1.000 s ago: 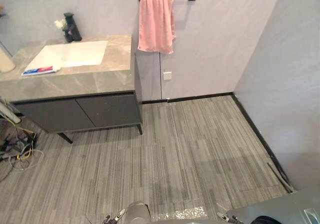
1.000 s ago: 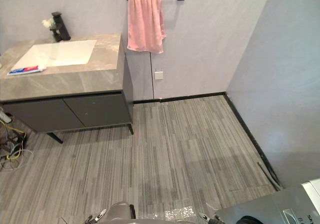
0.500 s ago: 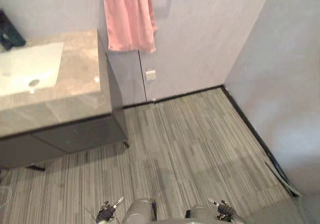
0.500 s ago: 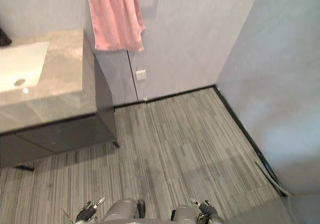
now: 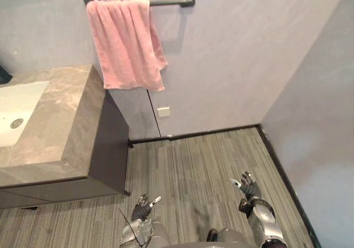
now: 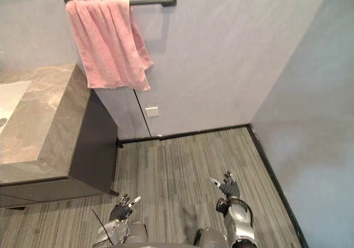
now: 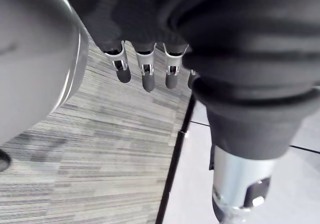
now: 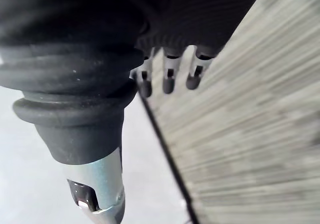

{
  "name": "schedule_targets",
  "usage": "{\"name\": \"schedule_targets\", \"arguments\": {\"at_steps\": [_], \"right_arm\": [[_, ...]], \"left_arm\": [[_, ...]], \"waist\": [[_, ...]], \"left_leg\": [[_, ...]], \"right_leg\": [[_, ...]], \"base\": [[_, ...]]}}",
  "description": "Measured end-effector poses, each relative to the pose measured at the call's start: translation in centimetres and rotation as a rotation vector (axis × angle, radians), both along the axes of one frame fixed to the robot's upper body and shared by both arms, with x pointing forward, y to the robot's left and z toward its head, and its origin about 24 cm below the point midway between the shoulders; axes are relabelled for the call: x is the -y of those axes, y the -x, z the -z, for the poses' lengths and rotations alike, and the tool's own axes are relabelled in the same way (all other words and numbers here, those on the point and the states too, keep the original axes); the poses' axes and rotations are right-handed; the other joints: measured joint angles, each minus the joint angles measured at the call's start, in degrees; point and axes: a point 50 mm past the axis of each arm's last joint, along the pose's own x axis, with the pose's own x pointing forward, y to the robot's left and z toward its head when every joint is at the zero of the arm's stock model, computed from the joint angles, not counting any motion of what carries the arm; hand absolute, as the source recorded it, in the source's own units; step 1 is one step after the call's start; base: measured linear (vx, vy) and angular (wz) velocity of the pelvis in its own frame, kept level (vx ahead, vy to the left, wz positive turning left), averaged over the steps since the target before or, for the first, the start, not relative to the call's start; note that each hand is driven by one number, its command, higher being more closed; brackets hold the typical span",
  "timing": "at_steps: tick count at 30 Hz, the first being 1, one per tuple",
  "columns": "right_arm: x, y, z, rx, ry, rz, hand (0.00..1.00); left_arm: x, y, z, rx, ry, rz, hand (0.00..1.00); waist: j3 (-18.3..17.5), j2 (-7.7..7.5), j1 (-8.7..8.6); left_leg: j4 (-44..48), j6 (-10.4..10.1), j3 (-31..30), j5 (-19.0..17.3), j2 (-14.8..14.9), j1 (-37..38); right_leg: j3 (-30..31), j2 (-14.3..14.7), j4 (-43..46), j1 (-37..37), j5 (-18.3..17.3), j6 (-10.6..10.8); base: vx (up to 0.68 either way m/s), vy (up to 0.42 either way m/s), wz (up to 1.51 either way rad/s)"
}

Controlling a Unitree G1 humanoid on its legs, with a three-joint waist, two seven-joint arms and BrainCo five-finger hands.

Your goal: Organize washtable

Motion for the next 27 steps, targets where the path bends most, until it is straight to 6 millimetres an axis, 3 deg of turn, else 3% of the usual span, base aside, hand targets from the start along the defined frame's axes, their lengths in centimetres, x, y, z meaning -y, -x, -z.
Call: {"name": "schedule_targets", "arguments": {"at_steps": [5, 6, 7, 8, 9, 10, 12, 13, 14, 16, 17, 21, 23, 24, 27], "right_arm": [[0.3, -2.1, -3.7, 0.190, 0.038, 0.015, 0.00], [0.5, -2.3, -4.1, 0.211, 0.048, 0.027, 0.00], [0.6, -2.6, -4.9, 0.246, 0.059, 0.035, 0.00], [0.6, -2.7, -5.2, 0.263, 0.065, 0.040, 0.00], [0.6, -2.9, -5.8, 0.293, 0.070, 0.045, 0.00], [-0.2, -3.3, -6.6, 0.329, 0.060, 0.026, 0.00], [-0.8, -3.4, -7.2, 0.361, 0.062, 0.004, 0.00], [-1.7, -3.7, -7.6, 0.381, 0.056, -0.019, 0.00], [-3.1, -3.9, -7.8, 0.391, 0.039, -0.063, 0.00], [-5.3, -4.0, -8.1, 0.409, 0.000, -0.126, 0.00], [-6.6, -3.9, -8.7, 0.438, -0.022, -0.170, 0.00], [-7.1, -3.8, -9.1, 0.460, -0.029, -0.201, 0.00], [-7.0, -3.4, -8.6, 0.436, -0.028, -0.196, 0.00], [-6.8, -3.1, -8.1, 0.414, -0.020, -0.195, 0.00], [-5.9, -2.5, -6.9, 0.356, 0.016, -0.203, 0.00]], "left_arm": [[0.0, -2.5, -2.8, 0.167, -0.029, 0.004, 0.00], [-0.2, -3.6, -4.3, 0.239, -0.040, -0.021, 0.00], [-0.5, -4.8, -6.5, 0.347, -0.054, -0.077, 0.00], [-0.7, -5.2, -7.4, 0.390, -0.064, -0.101, 0.00], [-1.3, -5.7, -9.0, 0.468, -0.098, -0.148, 0.00], [-2.2, -6.4, -10.7, 0.538, -0.138, -0.202, 0.00], [-2.7, -6.6, -11.9, 0.582, -0.182, -0.239, 0.00], [-2.8, -6.7, -12.4, 0.593, -0.218, -0.245, 0.00], [-3.4, -6.3, -12.7, 0.588, -0.271, -0.286, 0.00], [-4.0, -5.3, -13.7, 0.608, -0.320, -0.333, 0.00], [-4.0, -4.8, -14.5, 0.636, -0.339, -0.341, 0.00], [-2.8, -5.0, -15.1, 0.667, -0.337, -0.317, 0.00], [-1.8, -5.2, -14.9, 0.665, -0.345, -0.269, 0.00], [-0.7, -5.6, -14.6, 0.659, -0.329, -0.222, 0.00], [1.6, -5.8, -14.5, 0.678, -0.322, -0.090, 0.00]], "waist": [[1.0, -2.22, 0.88], [1.6, -3.21, 1.53], [1.4, -2.81, 1.97], [1.3, -2.68, 2.36], [1.1, -3.28, 3.18], [0.8, -4.37, 2.74], [0.8, -4.37, 2.99], [0.8, -4.50, 2.92], [1.0, -4.22, 2.91], [1.2, -3.72, 2.88], [1.0, -3.61, 2.86], [0.0, -3.97, 2.39], [-1.3, -5.80, 1.31], [-1.8, -5.55, 1.17], [-3.6, -2.90, 1.48]], "left_leg": [[-28.1, -0.9, 6.3, 1.2, -6.8, -5.1], [-33.3, -1.2, 6.2, 3.6, -8.1, -5.8], [-38.9, -1.4, 5.2, 7.6, -9.1, -6.0], [-39.7, -0.7, 5.0, 10.2, -9.4, -5.9], [-36.7, 3.6, 4.0, 14.1, -9.9, -6.2], [-31.5, 5.6, 4.0, 10.2, -11.0, -7.5], [-28.4, 7.0, 4.4, 6.4, -11.7, -6.9], [-27.2, 7.7, 4.8, 4.2, -12.6, -5.3], [-27.3, 8.4, 5.3, 1.9, -13.3, -1.4], [-29.2, 8.5, 6.2, 0.6, -13.4, 4.7], [-32.0, 8.1, 7.3, 0.4, -13.4, 8.4], [-35.4, 6.5, 6.8, -0.5, -13.9, 11.2], [-35.4, 5.7, 4.9, -0.9, -15.5, 11.2], [-34.9, 4.9, 3.1, -1.4, -15.5, 11.4], [-36.5, 3.1, 1.2, -0.5, -13.7, 11.4]], "right_leg": [[-3.5, -1.8, -8.6, 6.8, 0.6, 1.1], [-3.9, -2.2, -10.6, 8.8, 1.2, 2.2], [-4.2, -2.0, -12.1, 11.3, 1.2, 4.2], [-4.1, -2.0, -12.2, 12.0, 0.8, 5.2], [-3.3, -2.9, -11.4, 13.1, -0.5, 7.4], [-2.6, -5.2, -6.3, 12.0, -1.2, 8.4], [-0.3, -8.4, 6.5, 7.4, -1.4, 8.6], [2.1, -10.9, 18.1, 3.0, -0.8, 8.2], [4.4, -12.1, 29.6, -0.5, -1.4, 8.6], [5.1, -11.4, 34.6, -2.8, -2.5, 8.4], [3.5, -10.3, 32.6, -4.8, -3.3, 8.4], [0.2, -8.4, 16.7, -10.5, -3.5, 7.2], [1.3, -7.8, 6.2, -10.2, 1.5, 4.1], [1.3, -7.6, 4.7, -9.0, 4.5, 4.1], [-1.2, -4.5, -2.4, -5.3, 6.3, 3.1]], "base": [[0.39, -0.007, 0.36], [0.41, 0.137, 0.22], [0.54, 0.235, 0.15], [0.50, 0.257, -0.06], [0.62, 0.340, -0.01], [0.52, 0.295, 0.07], [0.44, 0.279, 0.13], [0.47, 0.264, 0.04], [0.55, 0.254, 0.01], [0.47, 0.158, -0.13], [0.32, 0.090, -0.14], [0.23, -0.003, 0.11], [0.21, -0.108, 0.52], [0.26, -0.147, 0.58], [0.23, -0.116, 0.25]]}}
